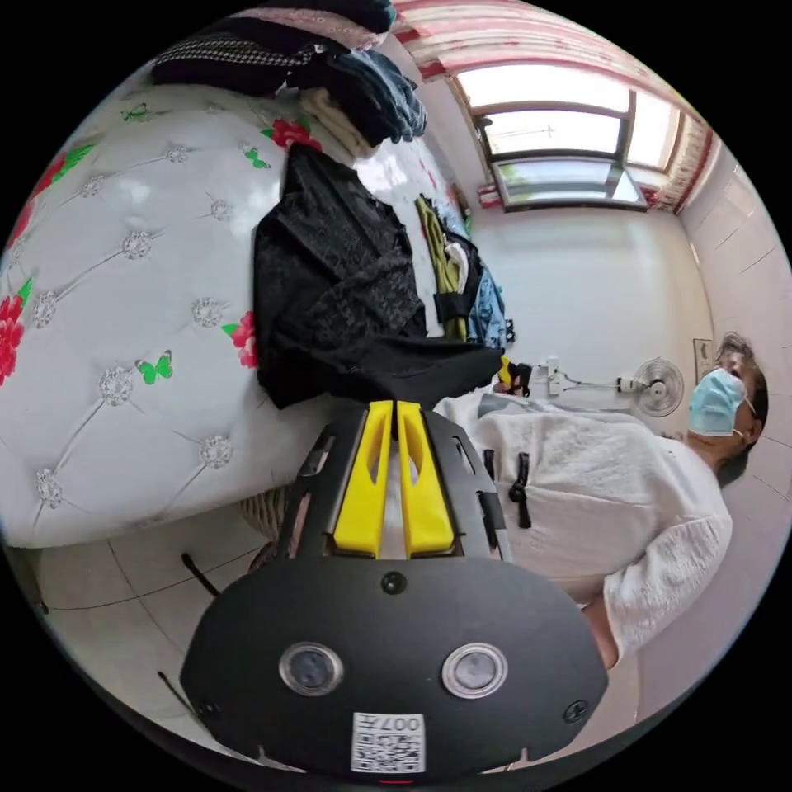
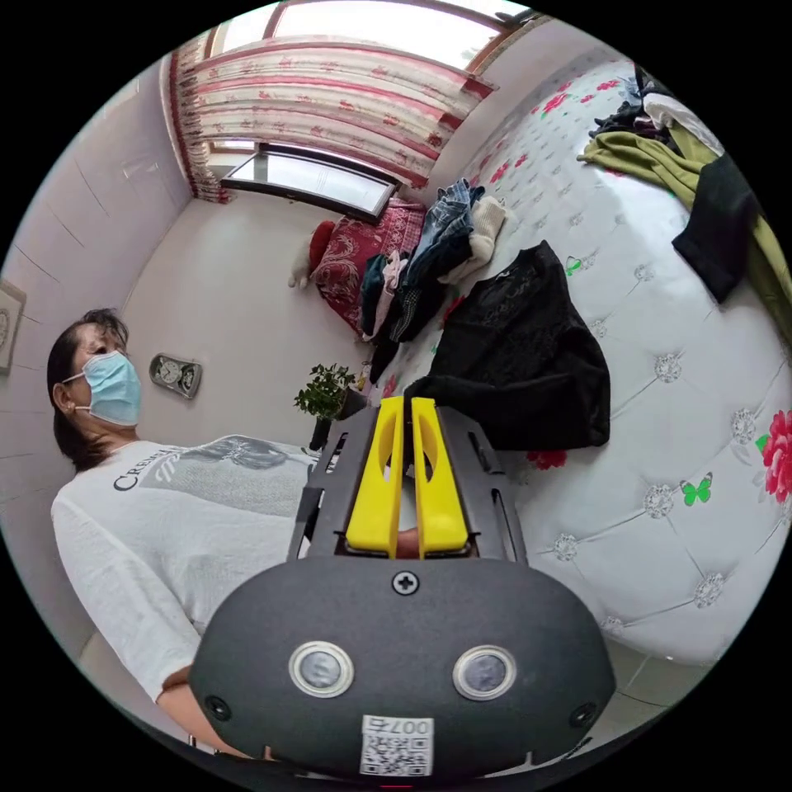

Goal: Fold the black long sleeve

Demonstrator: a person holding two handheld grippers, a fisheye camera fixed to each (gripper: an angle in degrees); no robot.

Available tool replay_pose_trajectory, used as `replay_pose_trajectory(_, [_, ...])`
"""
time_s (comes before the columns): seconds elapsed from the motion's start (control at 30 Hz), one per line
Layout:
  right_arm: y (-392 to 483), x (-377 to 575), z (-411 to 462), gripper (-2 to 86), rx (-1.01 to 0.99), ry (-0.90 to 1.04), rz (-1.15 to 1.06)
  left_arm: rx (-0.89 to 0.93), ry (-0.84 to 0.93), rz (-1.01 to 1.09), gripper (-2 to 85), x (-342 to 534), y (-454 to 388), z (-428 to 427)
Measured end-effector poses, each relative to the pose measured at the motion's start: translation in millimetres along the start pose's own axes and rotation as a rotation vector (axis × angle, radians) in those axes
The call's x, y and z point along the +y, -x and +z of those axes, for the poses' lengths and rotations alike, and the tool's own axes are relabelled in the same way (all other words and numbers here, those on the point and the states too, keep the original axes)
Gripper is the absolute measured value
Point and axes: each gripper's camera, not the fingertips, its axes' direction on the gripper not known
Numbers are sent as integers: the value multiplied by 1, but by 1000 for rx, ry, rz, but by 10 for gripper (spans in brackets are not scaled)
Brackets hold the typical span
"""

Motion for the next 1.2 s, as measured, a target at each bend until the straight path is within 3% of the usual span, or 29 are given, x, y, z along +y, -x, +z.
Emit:
replay_pose_trajectory(0.1, [-3, -23, 1, 0, -71, -79, 10, 133, -207, 5, -7, -30, 10, -16])
replay_pose_trajectory(0.2, [-12, -61, 14, 4, -48, -159, 41, 102, -393, -84, 0, -76, 27, -17])
replay_pose_trajectory(0.33, [-29, -119, 58, 22, 211, -192, 110, 16, -592, -242, 48, -123, 52, -1])
replay_pose_trajectory(0.47, [-29, -134, 106, 40, 587, -12, 40, -195, -455, -269, 83, -147, 50, 23])
replay_pose_trajectory(0.67, [-55, -75, 119, 59, 777, 155, 103, -499, -226, -180, 98, -90, 28, 65])
replay_pose_trajectory(0.9, [-79, -52, 141, 35, 803, 292, 158, -609, -72, -180, 95, -49, 21, 121])
replay_pose_trajectory(1.03, [-68, -58, 153, 5, 828, 386, 47, -770, 0, -99, 64, -64, 13, 141])
replay_pose_trajectory(1.13, [-60, -57, 127, 0, 752, 360, 32, -703, 22, -83, 40, -70, 12, 136])
replay_pose_trajectory(1.2, [-52, -48, 96, -1, 683, 293, 37, -579, -52, -75, 37, -59, 5, 114])
